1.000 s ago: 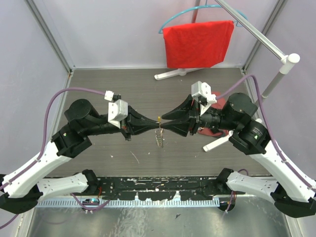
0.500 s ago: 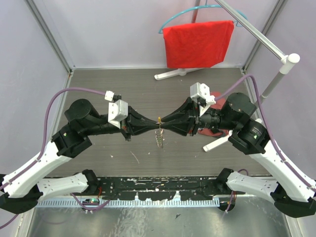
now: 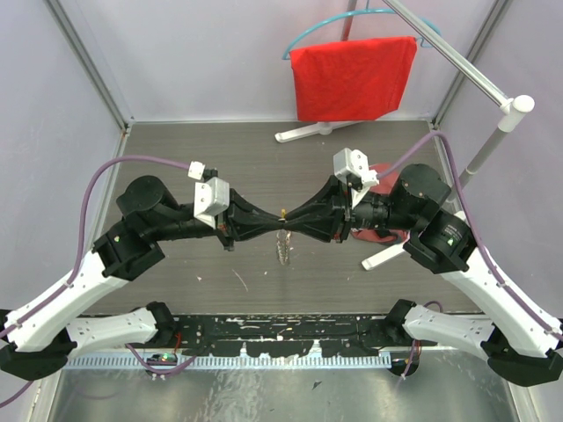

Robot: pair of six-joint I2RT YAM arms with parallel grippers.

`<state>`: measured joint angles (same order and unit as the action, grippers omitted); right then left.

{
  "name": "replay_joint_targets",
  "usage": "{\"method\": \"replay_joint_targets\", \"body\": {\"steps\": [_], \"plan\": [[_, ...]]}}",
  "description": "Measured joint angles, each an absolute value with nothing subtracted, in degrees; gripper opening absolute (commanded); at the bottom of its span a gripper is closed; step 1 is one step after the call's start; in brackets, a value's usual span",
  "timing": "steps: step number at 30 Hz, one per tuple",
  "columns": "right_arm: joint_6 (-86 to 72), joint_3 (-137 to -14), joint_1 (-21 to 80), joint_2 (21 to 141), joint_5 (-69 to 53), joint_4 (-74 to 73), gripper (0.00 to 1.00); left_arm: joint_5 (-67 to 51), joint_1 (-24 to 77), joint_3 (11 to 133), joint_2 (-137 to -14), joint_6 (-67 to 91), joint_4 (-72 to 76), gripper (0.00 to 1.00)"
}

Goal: Put the keys on the keyring

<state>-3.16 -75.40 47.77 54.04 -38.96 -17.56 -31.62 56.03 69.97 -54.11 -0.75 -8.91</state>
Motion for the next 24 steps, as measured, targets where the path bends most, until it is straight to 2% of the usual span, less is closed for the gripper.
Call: {"method": "replay_joint_targets", "body": {"steps": [2, 3, 9, 19, 24], "plan": [[-3.14, -75.4, 47.77, 54.0, -39.16, -17.5, 0.02, -31.62, 56.03, 69.97, -54.11, -0.73, -8.95, 0.0], [-3.16, -75.4, 47.77, 53.93, -39.38, -17.45, 0.01, -31.59, 56.03, 69.97, -54.11, -0.73, -8.95, 0.0], [-3.05, -75.4, 47.77, 53.74, -40.01, -17.34, 0.01, -32.18, 56.03, 69.97, -54.06, -0.01, -8.93, 0.01], [-2.66, -75.4, 47.77, 53.63, -40.23, -18.52, 0.01, -34.0, 56.03, 70.17, -54.22, -0.36, -9.3, 0.28], [-2.0, -75.4, 47.77, 53.65, -40.14, -19.86, 0.01, -34.54, 56.03, 70.76, -54.33, -1.17, -10.17, 0.3]]}}
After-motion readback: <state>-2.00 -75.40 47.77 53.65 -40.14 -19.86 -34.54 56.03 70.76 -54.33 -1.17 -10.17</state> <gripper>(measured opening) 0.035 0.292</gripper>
